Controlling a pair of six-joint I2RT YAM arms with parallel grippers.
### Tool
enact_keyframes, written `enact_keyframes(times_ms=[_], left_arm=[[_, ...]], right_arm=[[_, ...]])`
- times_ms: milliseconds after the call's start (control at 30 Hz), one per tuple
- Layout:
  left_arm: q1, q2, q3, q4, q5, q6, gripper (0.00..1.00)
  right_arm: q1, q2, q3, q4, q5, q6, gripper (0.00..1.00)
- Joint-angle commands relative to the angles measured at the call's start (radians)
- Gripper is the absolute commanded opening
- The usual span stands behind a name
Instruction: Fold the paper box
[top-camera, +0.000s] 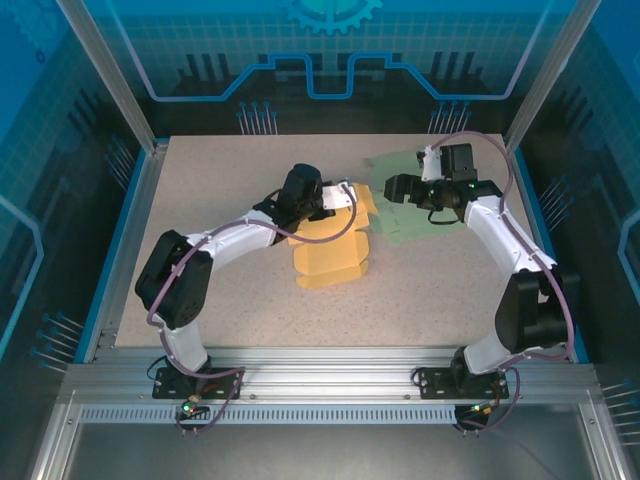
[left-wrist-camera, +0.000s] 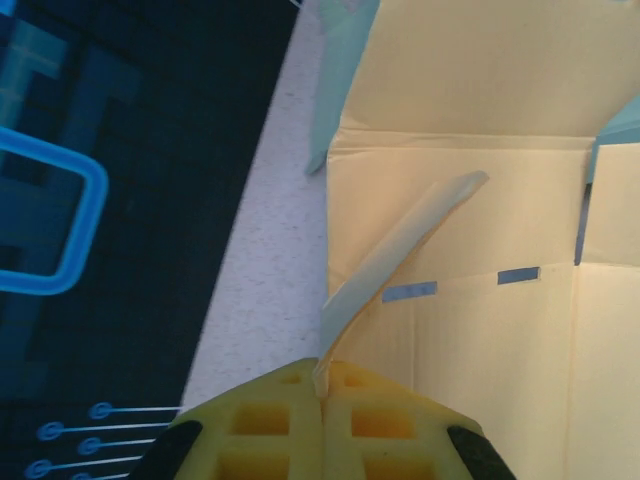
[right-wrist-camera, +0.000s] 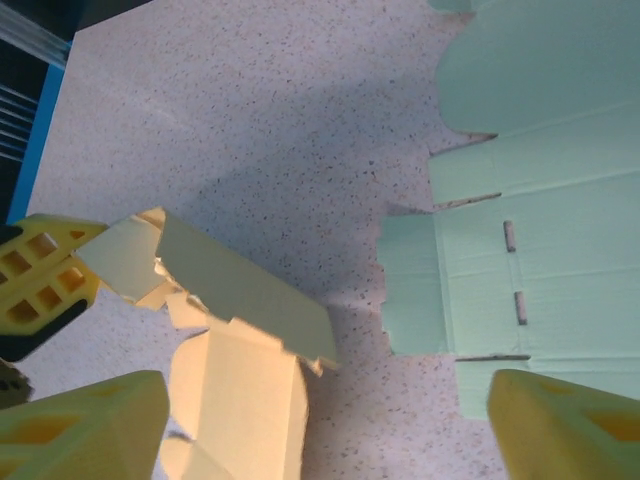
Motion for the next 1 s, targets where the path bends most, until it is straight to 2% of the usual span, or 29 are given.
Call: enact_keyframes(times_ms=[0, 100, 233, 433, 567, 733, 900, 967], left_arm=[[-0.018, 0.023, -0.026, 0.207, -0.107, 0.082, 0.00], [-0.024, 0.041, -0.052, 0.228, -0.101, 0.082, 0.00], [-0.025, 0.065, -0.043, 0.211, -0.117, 0.091, 0.00], [-0.023, 0.085, -0.022, 0.166, -0.113, 0.080, 0.00], [-0.016, 0.088, -0.020, 0.103, -0.098, 0.102, 0.00], [-0.006, 0.079, -0.056, 0.117, -0.104, 0.140, 0.00], [0.001, 0.073, -0.072, 0.146, -0.113, 0.153, 0.00], [-0.001, 0.073, -0.070, 0.152, -0.113, 0.154, 0.00]], right_arm=[[-0.010, 0.034, -0.031, 0.030, -0.053, 0.047, 0.77], [-0.007, 0.031, -0.085, 0.080, -0.058, 0.068, 0.76], [0.000, 0.053, -0.129, 0.104, -0.062, 0.081, 0.64], [0.057, 0.111, -0.213, 0.236, -0.076, 0.149, 0.53], [0.094, 0.141, -0.208, 0.299, -0.058, 0.173, 0.50], [0.097, 0.173, -0.146, 0.272, -0.014, 0.155, 0.60], [0.096, 0.199, -0.100, 0.276, -0.046, 0.162, 0.82], [0.101, 0.214, -0.065, 0.270, -0.053, 0.161, 0.87]])
